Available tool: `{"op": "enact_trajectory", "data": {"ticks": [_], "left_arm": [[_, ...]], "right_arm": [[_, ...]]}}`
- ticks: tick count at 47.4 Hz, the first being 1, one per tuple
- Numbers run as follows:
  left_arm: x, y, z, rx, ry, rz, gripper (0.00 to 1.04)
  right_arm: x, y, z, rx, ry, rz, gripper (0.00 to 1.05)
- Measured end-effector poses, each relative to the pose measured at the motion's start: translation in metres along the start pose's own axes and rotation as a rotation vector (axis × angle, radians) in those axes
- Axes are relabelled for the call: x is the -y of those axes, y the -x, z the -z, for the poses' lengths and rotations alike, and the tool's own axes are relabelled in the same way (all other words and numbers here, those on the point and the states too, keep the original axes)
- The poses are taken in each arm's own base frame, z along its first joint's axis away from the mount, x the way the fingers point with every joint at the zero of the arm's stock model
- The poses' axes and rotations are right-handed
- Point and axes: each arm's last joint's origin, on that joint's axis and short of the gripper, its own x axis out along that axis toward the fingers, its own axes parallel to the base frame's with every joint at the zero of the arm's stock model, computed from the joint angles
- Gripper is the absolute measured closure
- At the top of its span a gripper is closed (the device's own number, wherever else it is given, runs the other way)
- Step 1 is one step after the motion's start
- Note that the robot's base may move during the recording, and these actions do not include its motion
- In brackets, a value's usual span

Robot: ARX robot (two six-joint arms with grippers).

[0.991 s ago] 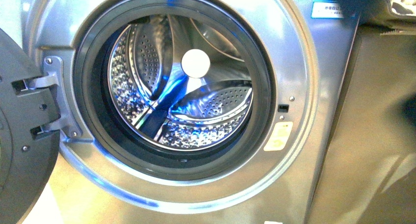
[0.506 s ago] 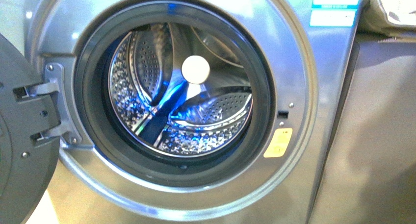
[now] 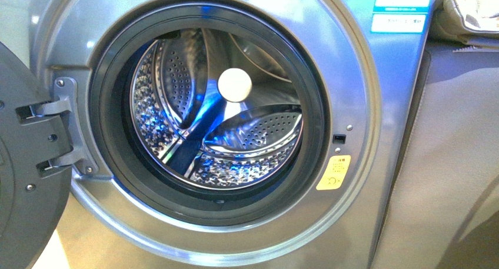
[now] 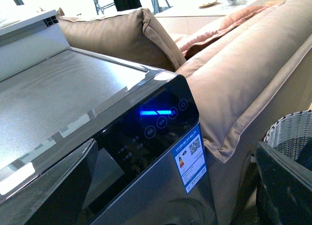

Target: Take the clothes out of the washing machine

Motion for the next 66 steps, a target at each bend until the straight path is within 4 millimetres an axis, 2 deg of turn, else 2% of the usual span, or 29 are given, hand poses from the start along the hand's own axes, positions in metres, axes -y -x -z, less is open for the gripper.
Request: {"op": "enact_trajectory", "data": {"ticks": [4, 14, 19, 25, 30, 33, 37, 41, 45, 56, 66], "left_arm": [[0.000, 0.000, 0.000, 0.000, 0.000, 0.000, 0.06], [0.000, 0.000, 0.000, 0.000, 0.000, 0.000, 0.06], [0.000, 0.000, 0.000, 0.000, 0.000, 0.000, 0.06], [0.000, 0.000, 0.000, 0.001, 0.000, -0.001, 0.06], [0.000, 0.000, 0.000, 0.001, 0.000, -0.001, 0.06], [0.000, 0.000, 0.000, 0.001, 0.000, -0.001, 0.06], [0.000, 0.000, 0.000, 0.001, 0.000, -0.001, 0.06], [0.000, 0.000, 0.000, 0.001, 0.000, -0.001, 0.06], [0.000, 0.000, 0.000, 0.001, 0.000, -0.001, 0.06], [0.000, 0.000, 0.000, 0.001, 0.000, -0.001, 0.06], [0.000, 0.000, 0.000, 0.001, -0.001, -0.001, 0.06]], "right_arm": [[0.013, -0.013, 0.029, -0.080, -0.031, 0.037, 0.76], [0.026, -0.030, 0.073, -0.217, -0.107, 0.067, 0.44], [0.020, -0.031, 0.080, -0.235, -0.117, 0.040, 0.25], [0.000, -0.025, 0.069, -0.192, -0.076, -0.012, 0.06], [-0.029, -0.014, 0.047, -0.069, 0.035, -0.083, 0.08], [-0.055, -0.004, 0.033, 0.053, 0.140, -0.124, 0.08], [-0.099, 0.013, 0.019, 0.259, 0.303, -0.200, 0.08], [-0.131, 0.024, 0.025, 0.370, 0.384, -0.275, 0.08], [-0.151, 0.033, 0.037, 0.433, 0.404, -0.347, 0.08], [-0.173, 0.054, 0.081, 0.481, 0.368, -0.426, 0.08], [-0.176, 0.057, 0.084, 0.493, 0.374, -0.445, 0.08]]}}
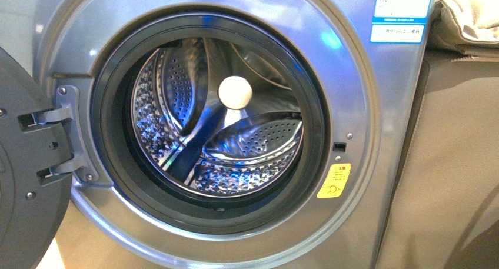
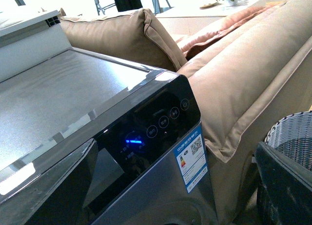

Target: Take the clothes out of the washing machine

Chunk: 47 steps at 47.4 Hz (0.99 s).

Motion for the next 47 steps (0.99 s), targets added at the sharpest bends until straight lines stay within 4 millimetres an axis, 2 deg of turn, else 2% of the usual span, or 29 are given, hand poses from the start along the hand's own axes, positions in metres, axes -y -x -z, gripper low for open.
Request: {"op": "enact_trajectory", "data": {"ticks": [7, 10, 14, 18, 20, 23, 26, 31, 37, 41, 47], "left_arm": [[0.001, 0.001, -0.003, -0.009, 0.020, -0.025, 0.06], [0.002, 0.009, -0.009, -0.020, 0.052, -0.063, 0.06], [-0.007, 0.031, -0.019, -0.018, 0.114, -0.219, 0.06], [-0.017, 0.064, -0.032, 0.042, 0.151, -0.291, 0.06], [-0.022, 0.083, -0.037, 0.070, 0.159, -0.316, 0.06], [-0.028, 0.120, -0.045, 0.118, 0.171, -0.375, 0.06], [-0.028, 0.142, -0.046, 0.141, 0.171, -0.398, 0.06], [-0.024, 0.160, -0.041, 0.148, 0.171, -0.408, 0.06], [-0.014, 0.176, -0.020, 0.117, 0.181, -0.414, 0.06], [-0.009, 0.178, -0.002, 0.084, 0.193, -0.428, 0.06], [-0.003, 0.195, 0.015, 0.073, 0.200, -0.539, 0.06]], "right_arm": [[0.000, 0.000, 0.000, 0.001, 0.001, -0.001, 0.08], [0.000, 0.000, 0.000, 0.001, 0.001, -0.001, 0.08], [0.000, 0.000, 0.000, 0.001, 0.004, 0.001, 0.08], [-0.002, 0.001, 0.002, -0.134, 0.030, 0.162, 0.21], [-0.003, 0.004, 0.010, -0.216, 0.044, 0.210, 0.28], [-0.005, 0.011, 0.024, -0.286, 0.067, 0.226, 0.42], [-0.007, 0.015, 0.034, -0.299, 0.087, 0.218, 0.56], [-0.014, 0.020, 0.046, -0.301, 0.102, 0.245, 0.74], [-0.019, 0.027, 0.060, -0.304, 0.106, 0.209, 1.04], [-0.018, 0.031, 0.068, -0.304, 0.106, 0.211, 1.02], [-0.018, 0.035, 0.073, -0.301, 0.106, 0.212, 1.02]]}}
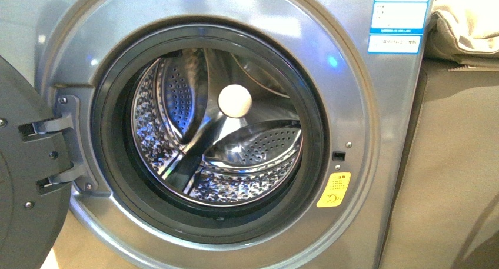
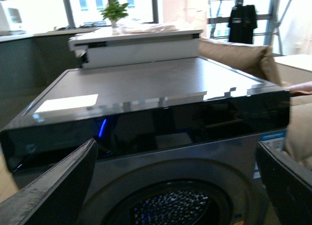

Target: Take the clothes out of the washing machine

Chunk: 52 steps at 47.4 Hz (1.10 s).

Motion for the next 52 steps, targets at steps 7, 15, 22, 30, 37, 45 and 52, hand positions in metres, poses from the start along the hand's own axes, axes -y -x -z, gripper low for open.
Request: {"op": "enact_trajectory", "data": {"ticks": [7, 15, 22, 30, 37, 45, 52], "left_arm": [[0.000, 0.019, 0.028, -0.024, -0.006, -0.129, 0.06], [0.005, 0.031, 0.067, -0.070, 0.010, -0.197, 0.06], [0.010, 0.040, 0.100, -0.120, 0.061, -0.206, 0.06], [0.011, 0.043, 0.131, -0.188, 0.078, -0.250, 0.06], [0.009, 0.043, 0.149, -0.227, 0.080, -0.280, 0.06], [-0.006, 0.066, 0.201, -0.185, 0.086, -0.190, 0.38], [-0.012, 0.078, 0.259, -0.212, 0.073, -0.196, 0.68]], "right_arm": [[0.000, 0.009, 0.008, -0.013, 0.000, 0.000, 1.02], [0.000, 0.011, 0.010, 0.006, 0.000, 0.000, 1.02], [0.000, 0.011, 0.014, 0.003, 0.000, 0.000, 1.02], [0.000, 0.011, 0.024, 0.005, 0.000, -0.002, 1.02], [0.000, 0.011, 0.025, 0.003, 0.000, 0.000, 1.02], [0.000, 0.011, 0.025, 0.003, 0.000, 0.000, 1.02], [0.000, 0.011, 0.025, 0.003, 0.000, 0.001, 1.02]]}}
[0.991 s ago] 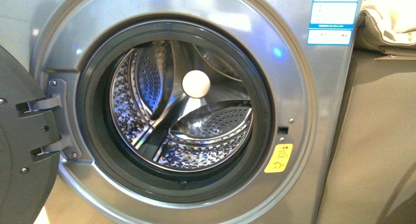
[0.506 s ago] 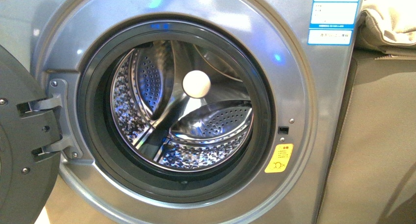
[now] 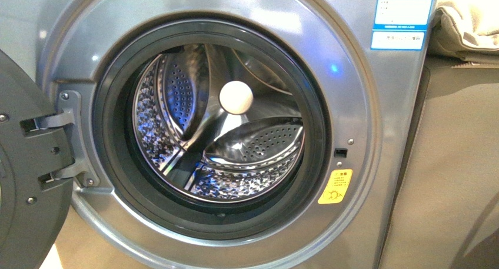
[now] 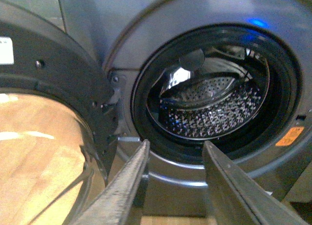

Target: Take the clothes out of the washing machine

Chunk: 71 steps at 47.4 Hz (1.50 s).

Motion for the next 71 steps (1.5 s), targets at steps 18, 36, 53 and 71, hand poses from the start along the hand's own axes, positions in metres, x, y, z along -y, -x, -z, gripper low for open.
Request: {"op": "enact_trajectory", "data": {"ticks": [18, 36, 53, 71], "left_arm": [[-0.018, 0.000, 0.069, -0.010, -0.004, -0.011, 1.01], [-0.018, 0.000, 0.096, -0.011, -0.004, -0.010, 1.01], [-0.018, 0.001, 0.111, -0.011, -0.004, -0.010, 1.01], [-0.018, 0.001, 0.125, -0.009, -0.004, -0.012, 1.01]], "right_arm": [[0.000, 0.000, 0.000, 0.000, 0.000, 0.000, 1.02], [0.000, 0.000, 0.000, 0.000, 0.000, 0.000, 1.02], [0.000, 0.000, 0.000, 0.000, 0.000, 0.000, 1.02], [0.000, 0.000, 0.000, 0.000, 0.000, -0.002, 1.02]]}}
